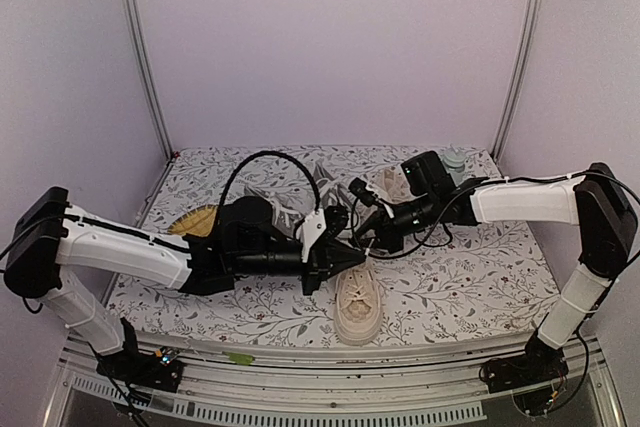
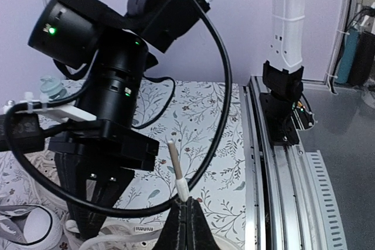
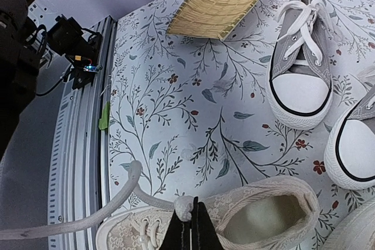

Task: Tie the shoes
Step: Wrap the half-tied shoelace around a loop with the shoelace.

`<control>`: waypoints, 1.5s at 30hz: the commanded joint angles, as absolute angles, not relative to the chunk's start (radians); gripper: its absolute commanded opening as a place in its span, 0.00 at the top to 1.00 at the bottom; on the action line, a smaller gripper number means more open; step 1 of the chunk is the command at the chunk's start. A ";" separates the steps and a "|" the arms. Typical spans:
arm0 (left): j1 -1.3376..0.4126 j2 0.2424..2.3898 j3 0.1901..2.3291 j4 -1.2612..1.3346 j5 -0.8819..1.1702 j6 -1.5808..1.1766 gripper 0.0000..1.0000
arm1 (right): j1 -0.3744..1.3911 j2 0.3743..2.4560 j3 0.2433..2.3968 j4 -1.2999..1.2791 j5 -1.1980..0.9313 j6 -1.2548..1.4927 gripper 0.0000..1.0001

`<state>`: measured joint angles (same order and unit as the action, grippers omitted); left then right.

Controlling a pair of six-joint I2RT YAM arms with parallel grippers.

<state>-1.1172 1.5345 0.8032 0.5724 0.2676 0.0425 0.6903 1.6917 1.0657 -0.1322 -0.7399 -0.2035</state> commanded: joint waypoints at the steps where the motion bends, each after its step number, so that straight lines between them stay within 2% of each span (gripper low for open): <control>1: -1.125 1.554 0.780 0.645 0.425 0.062 1.00 | 0.680 1.684 1.046 -0.121 -0.805 -0.191 0.99; 6: -1.124 1.546 0.731 0.649 0.476 0.057 1.00 | 0.674 1.696 1.061 -0.158 -0.828 -0.205 0.99; 15: -1.120 1.614 0.688 0.651 0.445 0.112 1.00 | 0.674 1.711 1.099 -0.232 -0.825 -0.238 0.99; 28: -1.164 1.859 0.873 0.613 0.450 0.303 1.00 | 0.674 1.708 1.130 -0.274 -0.799 -0.249 0.99; 38: -1.234 2.029 1.092 0.680 0.317 0.402 1.00 | 0.674 1.723 1.138 -0.275 -0.777 -0.236 0.99; 45: -1.239 2.097 1.132 0.736 0.049 0.405 1.00 | 0.673 1.719 1.134 -0.281 -0.766 -0.238 0.99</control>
